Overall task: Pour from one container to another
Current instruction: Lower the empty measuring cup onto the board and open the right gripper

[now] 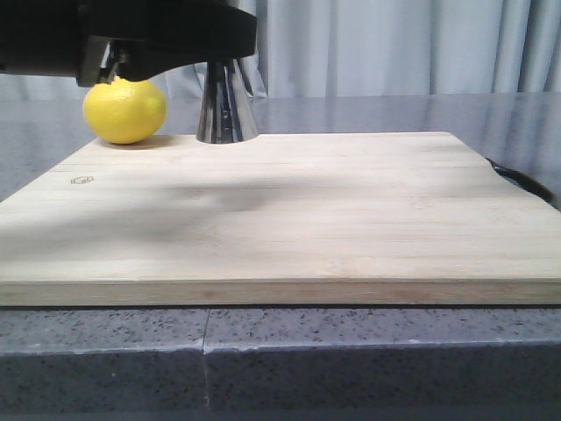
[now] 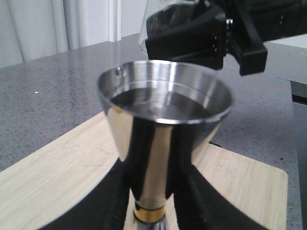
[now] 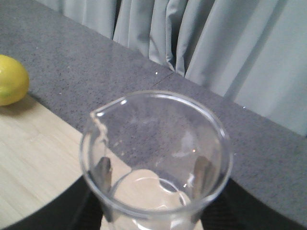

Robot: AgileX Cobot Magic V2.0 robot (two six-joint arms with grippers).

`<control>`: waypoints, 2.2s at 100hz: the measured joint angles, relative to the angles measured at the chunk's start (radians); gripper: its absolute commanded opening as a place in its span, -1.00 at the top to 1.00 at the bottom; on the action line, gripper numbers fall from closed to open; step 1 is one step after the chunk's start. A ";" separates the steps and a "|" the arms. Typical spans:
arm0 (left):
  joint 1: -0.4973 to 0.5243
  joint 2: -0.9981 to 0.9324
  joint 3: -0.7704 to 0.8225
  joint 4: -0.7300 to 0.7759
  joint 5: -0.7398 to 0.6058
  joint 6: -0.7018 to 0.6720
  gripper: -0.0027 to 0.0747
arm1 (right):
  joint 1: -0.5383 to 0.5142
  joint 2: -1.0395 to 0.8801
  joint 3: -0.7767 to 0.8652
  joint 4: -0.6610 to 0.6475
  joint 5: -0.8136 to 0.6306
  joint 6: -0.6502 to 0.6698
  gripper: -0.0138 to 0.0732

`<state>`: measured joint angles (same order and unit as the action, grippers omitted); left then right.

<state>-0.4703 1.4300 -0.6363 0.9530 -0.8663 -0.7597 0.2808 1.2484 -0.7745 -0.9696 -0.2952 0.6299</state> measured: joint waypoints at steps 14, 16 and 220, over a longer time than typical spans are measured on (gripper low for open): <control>0.010 0.000 0.000 0.009 0.000 0.000 0.45 | -0.088 0.096 0.060 -0.002 -0.192 0.000 0.14; 0.010 0.000 0.000 0.009 0.000 0.000 0.45 | -0.100 0.112 0.065 -0.004 -0.220 0.000 0.14; 0.010 0.000 0.000 0.018 0.010 0.000 0.45 | -0.171 0.293 0.084 -0.502 -0.578 0.235 0.14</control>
<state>-0.4605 1.4300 -0.6363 0.9706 -0.8560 -0.7597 0.1097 1.5410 -0.6902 -1.4711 -0.8737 0.8652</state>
